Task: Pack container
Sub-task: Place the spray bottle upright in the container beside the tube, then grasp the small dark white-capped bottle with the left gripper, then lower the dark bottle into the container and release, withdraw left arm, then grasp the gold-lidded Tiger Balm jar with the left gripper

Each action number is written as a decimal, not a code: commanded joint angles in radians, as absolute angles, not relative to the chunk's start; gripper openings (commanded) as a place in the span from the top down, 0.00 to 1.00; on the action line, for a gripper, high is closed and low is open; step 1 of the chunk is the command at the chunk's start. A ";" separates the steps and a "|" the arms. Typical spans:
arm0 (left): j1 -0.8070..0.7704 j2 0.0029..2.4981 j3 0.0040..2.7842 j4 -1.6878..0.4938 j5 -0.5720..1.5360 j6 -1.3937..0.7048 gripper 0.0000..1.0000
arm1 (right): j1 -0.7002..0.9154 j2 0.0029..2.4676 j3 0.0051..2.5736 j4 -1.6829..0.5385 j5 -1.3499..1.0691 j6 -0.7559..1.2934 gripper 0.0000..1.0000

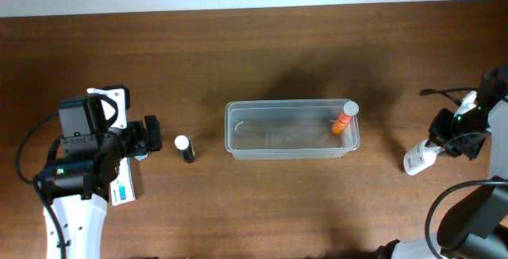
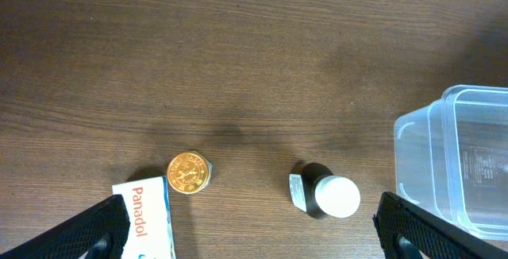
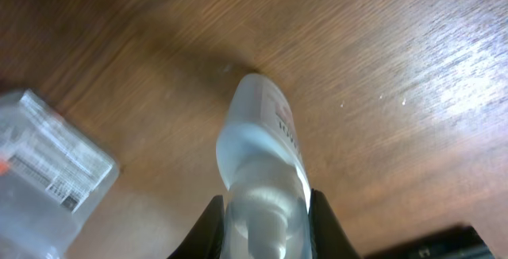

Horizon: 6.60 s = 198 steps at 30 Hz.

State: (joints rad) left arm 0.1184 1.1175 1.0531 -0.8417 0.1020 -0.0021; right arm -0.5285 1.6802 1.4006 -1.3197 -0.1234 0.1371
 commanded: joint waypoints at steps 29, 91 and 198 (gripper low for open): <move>0.123 1.117 1.075 -0.840 0.116 -0.011 0.00 | 0.135 1.572 1.553 -1.350 -0.092 0.121 0.87; -0.072 1.627 1.112 -0.876 0.130 -0.113 0.63 | -0.236 1.578 1.504 -1.234 -0.121 0.109 0.03; 0.130 1.695 1.567 -1.237 -0.051 -0.211 0.01 | -0.236 1.577 1.504 -1.235 -0.121 0.109 0.03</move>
